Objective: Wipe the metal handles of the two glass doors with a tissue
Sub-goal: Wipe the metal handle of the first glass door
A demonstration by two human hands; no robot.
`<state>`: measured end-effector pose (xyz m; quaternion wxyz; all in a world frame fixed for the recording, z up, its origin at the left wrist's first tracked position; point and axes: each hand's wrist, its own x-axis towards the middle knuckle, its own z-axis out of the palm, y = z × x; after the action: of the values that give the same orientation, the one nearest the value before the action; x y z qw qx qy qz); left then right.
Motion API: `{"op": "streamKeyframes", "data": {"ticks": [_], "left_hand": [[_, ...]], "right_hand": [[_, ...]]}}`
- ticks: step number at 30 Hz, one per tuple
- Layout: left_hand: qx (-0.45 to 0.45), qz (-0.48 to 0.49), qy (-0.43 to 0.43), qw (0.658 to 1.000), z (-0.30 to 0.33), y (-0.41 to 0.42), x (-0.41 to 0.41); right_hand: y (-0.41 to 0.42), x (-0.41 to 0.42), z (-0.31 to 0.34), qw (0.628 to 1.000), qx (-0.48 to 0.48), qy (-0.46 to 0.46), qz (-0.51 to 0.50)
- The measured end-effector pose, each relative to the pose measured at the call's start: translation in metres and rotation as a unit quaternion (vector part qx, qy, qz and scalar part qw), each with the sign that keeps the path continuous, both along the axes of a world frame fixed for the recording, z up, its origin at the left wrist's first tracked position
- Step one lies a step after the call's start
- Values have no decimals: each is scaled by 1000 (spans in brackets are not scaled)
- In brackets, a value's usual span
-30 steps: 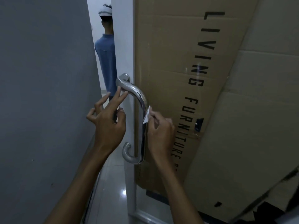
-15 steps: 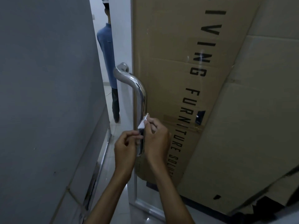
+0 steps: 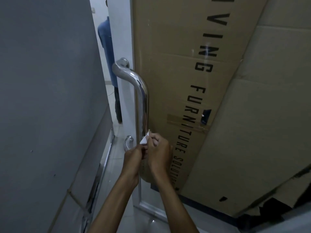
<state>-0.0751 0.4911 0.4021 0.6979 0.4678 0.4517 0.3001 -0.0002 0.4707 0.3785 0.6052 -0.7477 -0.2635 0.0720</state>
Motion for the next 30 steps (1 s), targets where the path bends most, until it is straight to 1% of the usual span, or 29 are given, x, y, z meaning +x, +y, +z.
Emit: {"op": "streamKeyframes", "data": {"ticks": [3,5,7,9,12,15,17,20,22,24,26,28,29,30], "left_hand": [[-55,-4,-29,998,-7,0,2],[-97,-13,-73,993,-13,0,4],[-159,-18,-124,979,-18,0,6],[-212,-21,-171,962,-24,2,8],[-259,-11,-201,945,-35,8,12],[-332,16,-250,909,-48,17,18],[-372,46,-287,881,-55,21,19],[-420,82,-343,836,-63,19,15],[-434,84,-369,818,-64,18,12],[-445,84,-367,812,-65,20,12],[-442,92,-344,824,-69,20,13],[-427,93,-314,843,-72,22,14],[-423,93,-308,847,-71,22,13],[-423,94,-324,841,-67,21,13]], "right_hand": [[3,-2,-1,1000,0,-12,-17],[-1,-5,-13,1000,-25,-6,-15],[-7,-6,-26,999,-54,7,3],[-9,-1,-32,996,-81,-9,18],[-11,10,-28,992,-112,-21,53],[-19,25,-19,985,-136,-5,105],[-23,35,-9,984,-138,-11,107],[-23,43,15,989,-93,-28,109],[-19,43,32,990,-68,-37,122],[-14,40,44,989,-57,-56,126],[-9,36,52,989,-48,-84,113],[-8,33,55,988,-41,-100,110],[-7,32,56,988,-39,-103,112],[-8,31,58,987,-39,-106,113]]}}
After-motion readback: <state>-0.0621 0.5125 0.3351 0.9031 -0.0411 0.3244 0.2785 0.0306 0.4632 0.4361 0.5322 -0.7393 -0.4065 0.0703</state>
